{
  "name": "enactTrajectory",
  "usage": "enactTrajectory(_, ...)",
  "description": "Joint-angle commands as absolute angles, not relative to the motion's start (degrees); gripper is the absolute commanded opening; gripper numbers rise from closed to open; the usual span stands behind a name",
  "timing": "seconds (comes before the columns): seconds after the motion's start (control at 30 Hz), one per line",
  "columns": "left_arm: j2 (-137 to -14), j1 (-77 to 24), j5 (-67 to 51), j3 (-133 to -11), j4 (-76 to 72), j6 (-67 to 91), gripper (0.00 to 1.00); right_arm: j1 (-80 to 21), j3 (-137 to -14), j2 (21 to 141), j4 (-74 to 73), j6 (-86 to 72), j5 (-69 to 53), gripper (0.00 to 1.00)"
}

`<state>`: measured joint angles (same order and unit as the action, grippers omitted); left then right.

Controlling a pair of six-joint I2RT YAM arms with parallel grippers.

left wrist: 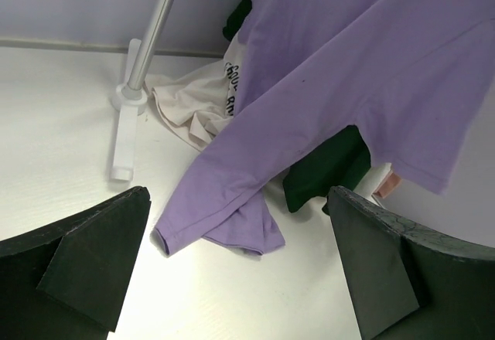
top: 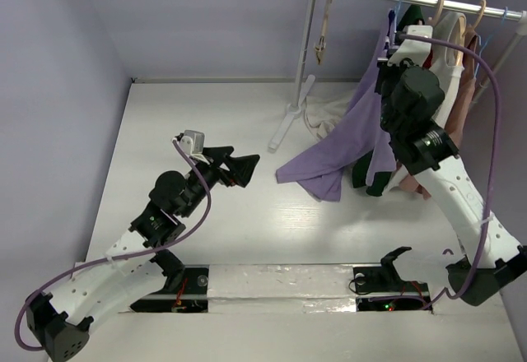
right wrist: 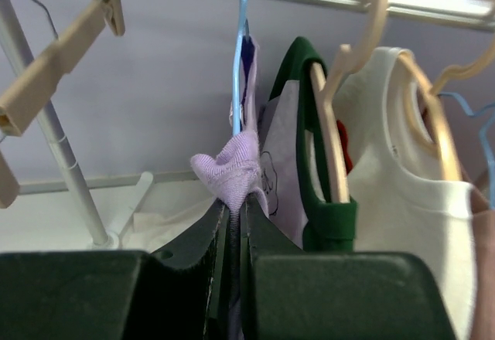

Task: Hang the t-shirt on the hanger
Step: Place the hanger at the clothesline.

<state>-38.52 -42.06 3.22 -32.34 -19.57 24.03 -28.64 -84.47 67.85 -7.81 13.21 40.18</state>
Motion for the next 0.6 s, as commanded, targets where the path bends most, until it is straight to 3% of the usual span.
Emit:
enactTrajectory(0.0,-37.4,-42.5,3.3,-31.9,-22.6,23.2,0.99,-25.4,-86.2,68.5,-5.1,9.5,33.0,0.00)
enactTrajectory(0.57,-38.0,-42.5,1.2,-30.1,-24.3,24.0,0.99,-20.7,-74.4,71.5,-0.6,1.3,28.2,0.00)
